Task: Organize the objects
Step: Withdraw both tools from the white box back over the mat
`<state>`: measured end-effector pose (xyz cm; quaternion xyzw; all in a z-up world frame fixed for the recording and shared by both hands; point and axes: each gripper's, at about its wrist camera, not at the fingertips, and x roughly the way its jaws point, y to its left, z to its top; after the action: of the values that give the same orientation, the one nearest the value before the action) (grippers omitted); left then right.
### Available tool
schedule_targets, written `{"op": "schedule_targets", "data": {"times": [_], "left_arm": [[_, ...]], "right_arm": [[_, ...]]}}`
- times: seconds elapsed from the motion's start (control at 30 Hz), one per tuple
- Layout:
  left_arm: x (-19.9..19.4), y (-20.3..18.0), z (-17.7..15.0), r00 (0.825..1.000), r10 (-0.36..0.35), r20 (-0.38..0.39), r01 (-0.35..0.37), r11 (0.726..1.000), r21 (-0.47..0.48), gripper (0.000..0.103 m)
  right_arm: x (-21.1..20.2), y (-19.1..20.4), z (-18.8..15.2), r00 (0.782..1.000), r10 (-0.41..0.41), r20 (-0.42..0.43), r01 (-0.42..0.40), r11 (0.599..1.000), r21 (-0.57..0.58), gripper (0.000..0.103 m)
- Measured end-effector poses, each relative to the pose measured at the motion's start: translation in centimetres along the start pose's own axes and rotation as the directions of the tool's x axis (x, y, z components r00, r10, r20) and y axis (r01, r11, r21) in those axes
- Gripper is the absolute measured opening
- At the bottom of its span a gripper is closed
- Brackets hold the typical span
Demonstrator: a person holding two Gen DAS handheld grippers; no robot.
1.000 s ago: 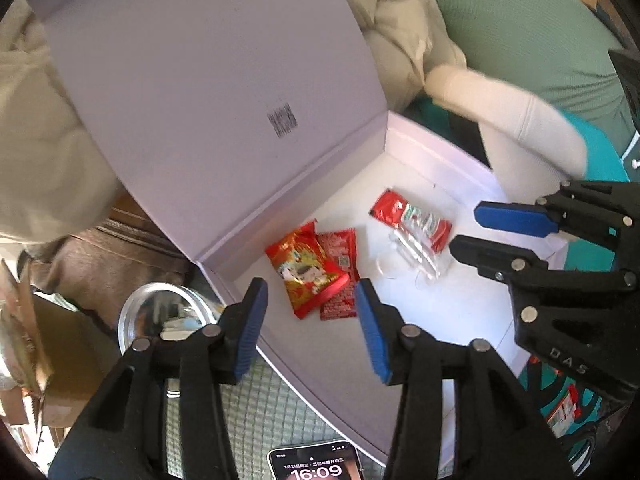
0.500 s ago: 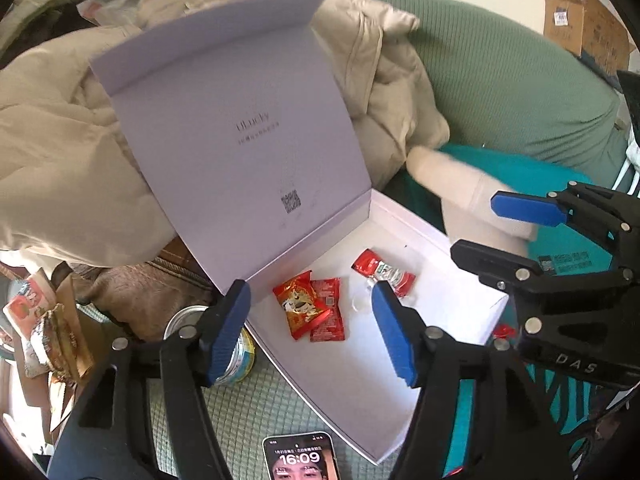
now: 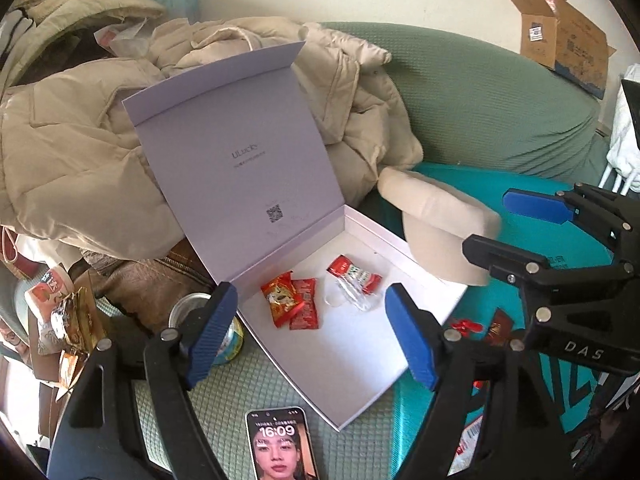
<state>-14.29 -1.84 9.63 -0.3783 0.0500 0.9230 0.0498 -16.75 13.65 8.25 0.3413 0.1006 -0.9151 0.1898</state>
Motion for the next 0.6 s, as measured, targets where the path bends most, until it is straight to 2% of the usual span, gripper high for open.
{"op": "schedule_targets", "data": {"times": [0.6], "left_arm": [[-3.2, -4.4, -4.2, 0.999, -0.048, -0.007, 0.048, 0.997, 0.053, 0.078]], "right_arm": [[-5.0, -0.6, -5.6, 0.999, -0.045, -0.008, 0.045, 0.997, 0.056, 0.062]]}}
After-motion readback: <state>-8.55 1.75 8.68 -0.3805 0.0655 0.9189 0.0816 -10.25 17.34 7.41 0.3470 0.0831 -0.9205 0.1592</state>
